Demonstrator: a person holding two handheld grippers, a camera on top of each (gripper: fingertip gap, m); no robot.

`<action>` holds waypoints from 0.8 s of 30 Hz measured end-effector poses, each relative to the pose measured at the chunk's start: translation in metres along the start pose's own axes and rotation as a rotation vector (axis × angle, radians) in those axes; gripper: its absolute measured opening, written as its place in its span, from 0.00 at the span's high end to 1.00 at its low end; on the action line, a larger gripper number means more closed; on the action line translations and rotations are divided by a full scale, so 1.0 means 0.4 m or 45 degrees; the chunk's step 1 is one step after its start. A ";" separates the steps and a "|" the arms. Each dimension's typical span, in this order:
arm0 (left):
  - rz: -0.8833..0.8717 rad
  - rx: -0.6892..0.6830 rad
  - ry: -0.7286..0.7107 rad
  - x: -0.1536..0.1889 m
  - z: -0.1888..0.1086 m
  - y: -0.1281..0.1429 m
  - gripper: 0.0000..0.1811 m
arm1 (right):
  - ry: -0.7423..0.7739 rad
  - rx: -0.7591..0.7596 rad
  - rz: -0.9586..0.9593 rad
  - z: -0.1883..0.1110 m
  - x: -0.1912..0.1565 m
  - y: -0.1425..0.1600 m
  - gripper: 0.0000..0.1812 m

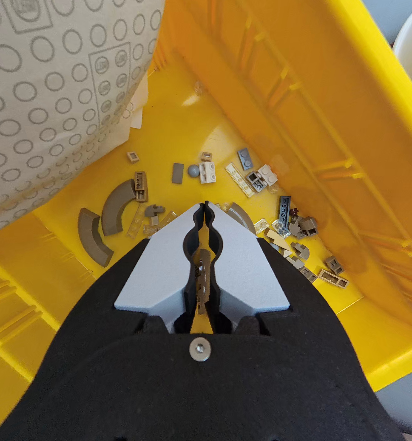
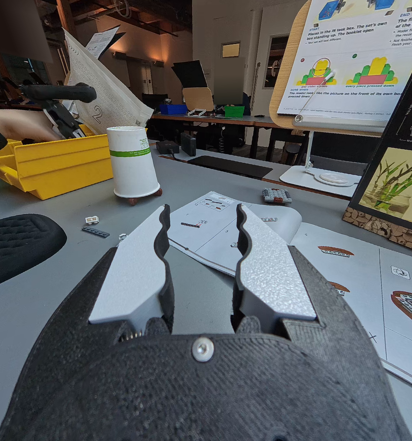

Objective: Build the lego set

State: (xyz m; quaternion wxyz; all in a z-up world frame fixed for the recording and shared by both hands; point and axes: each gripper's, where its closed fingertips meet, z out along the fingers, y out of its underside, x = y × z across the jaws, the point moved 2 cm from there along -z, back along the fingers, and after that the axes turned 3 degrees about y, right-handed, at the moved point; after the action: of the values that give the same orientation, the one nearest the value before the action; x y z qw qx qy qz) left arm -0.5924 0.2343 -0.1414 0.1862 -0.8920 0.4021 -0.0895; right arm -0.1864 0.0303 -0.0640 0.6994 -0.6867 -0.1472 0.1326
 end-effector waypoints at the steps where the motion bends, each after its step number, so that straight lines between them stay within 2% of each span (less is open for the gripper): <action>1: -0.009 0.020 -0.008 -0.003 -0.005 -0.004 1.00 | 0.000 0.000 -0.001 0.000 0.000 0.000 0.70; 5: 0.057 0.162 -0.033 -0.004 -0.014 -0.046 0.86 | -0.001 -0.001 0.001 0.000 0.000 0.000 0.70; 6: 0.093 0.166 -0.033 0.003 -0.011 -0.048 0.86 | -0.001 -0.002 0.002 0.000 0.000 0.000 0.70; 11: 0.076 0.131 -0.001 0.015 0.012 -0.050 0.90 | -0.002 -0.001 0.002 0.000 0.000 0.000 0.70; 19: 0.110 0.084 -0.073 -0.003 0.020 -0.041 0.94 | -0.002 -0.001 0.002 0.000 0.000 0.000 0.70; 22: 0.101 0.061 -0.096 -0.009 -0.016 -0.028 0.95 | -0.001 -0.001 0.002 0.001 0.000 0.000 0.70; 24: 0.079 0.130 -0.134 -0.008 -0.079 -0.044 0.94 | -0.001 -0.004 0.002 0.001 0.000 0.000 0.70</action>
State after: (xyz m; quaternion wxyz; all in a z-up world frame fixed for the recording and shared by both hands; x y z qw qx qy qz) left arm -0.5922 0.2392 -0.1056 0.2549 -0.8720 0.4141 -0.0572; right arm -0.1867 0.0306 -0.0641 0.6983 -0.6878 -0.1471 0.1332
